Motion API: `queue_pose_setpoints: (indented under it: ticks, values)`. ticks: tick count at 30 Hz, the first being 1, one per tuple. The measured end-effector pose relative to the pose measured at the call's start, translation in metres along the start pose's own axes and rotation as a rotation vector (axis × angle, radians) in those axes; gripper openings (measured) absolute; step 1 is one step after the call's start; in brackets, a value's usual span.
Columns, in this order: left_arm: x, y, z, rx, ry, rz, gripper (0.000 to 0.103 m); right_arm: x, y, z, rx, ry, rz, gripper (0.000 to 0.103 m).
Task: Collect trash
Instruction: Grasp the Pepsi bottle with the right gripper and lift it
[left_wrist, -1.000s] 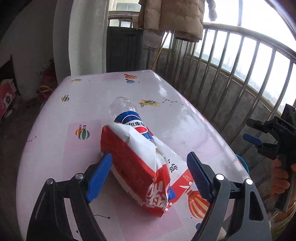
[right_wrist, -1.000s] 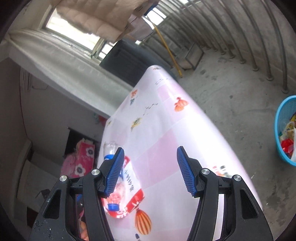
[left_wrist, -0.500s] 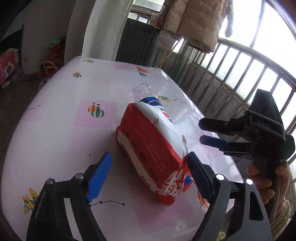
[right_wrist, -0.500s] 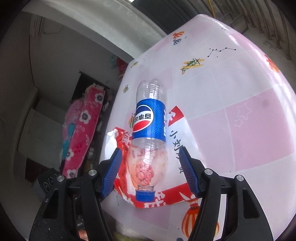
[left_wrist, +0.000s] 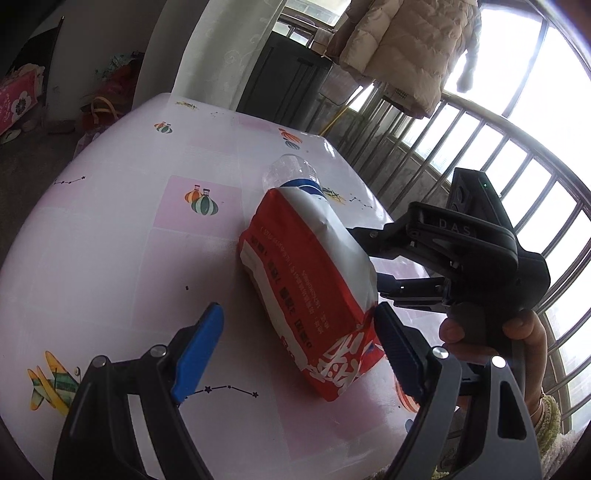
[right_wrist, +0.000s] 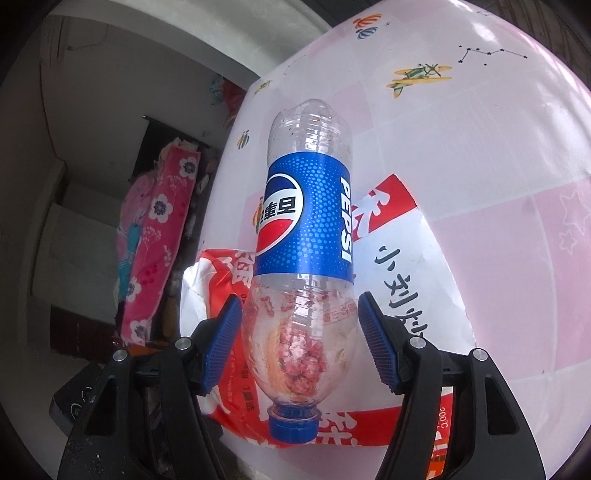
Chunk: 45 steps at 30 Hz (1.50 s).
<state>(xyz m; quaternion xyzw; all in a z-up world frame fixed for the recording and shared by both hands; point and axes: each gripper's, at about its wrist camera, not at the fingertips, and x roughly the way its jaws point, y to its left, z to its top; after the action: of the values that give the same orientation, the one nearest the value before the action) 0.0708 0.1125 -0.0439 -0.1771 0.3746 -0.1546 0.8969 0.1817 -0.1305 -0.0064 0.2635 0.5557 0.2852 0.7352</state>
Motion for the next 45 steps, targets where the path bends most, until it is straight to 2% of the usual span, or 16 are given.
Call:
queue_pose_setpoints:
  ticks: [8, 18, 23, 34, 41, 45]
  values:
    - [0.003, -0.001, -0.003, -0.008, 0.012, 0.015, 0.081, 0.000, -0.009, 0.002, 0.026, 0.057, 0.046, 0.064]
    - [0.003, -0.005, -0.002, -0.006, 0.018, 0.031, 0.081, -0.023, -0.024, -0.002, 0.039, 0.050, 0.109, 0.063]
    - [0.002, -0.006, 0.000, -0.002, 0.018, 0.041, 0.081, -0.049, -0.036, -0.004, 0.030, 0.009, 0.074, 0.063]
    - [0.005, -0.017, -0.002, 0.024, 0.029, 0.062, 0.081, -0.095, -0.053, -0.044, -0.092, -0.038, -0.135, 0.063]
    - [0.011, -0.033, -0.007, 0.085, 0.040, 0.067, 0.081, -0.106, -0.075, -0.057, -0.022, -0.091, -0.089, 0.063]
    - [0.019, -0.044, -0.014, 0.155, 0.054, 0.107, 0.081, -0.108, -0.077, -0.061, -0.008, -0.107, -0.077, 0.063]
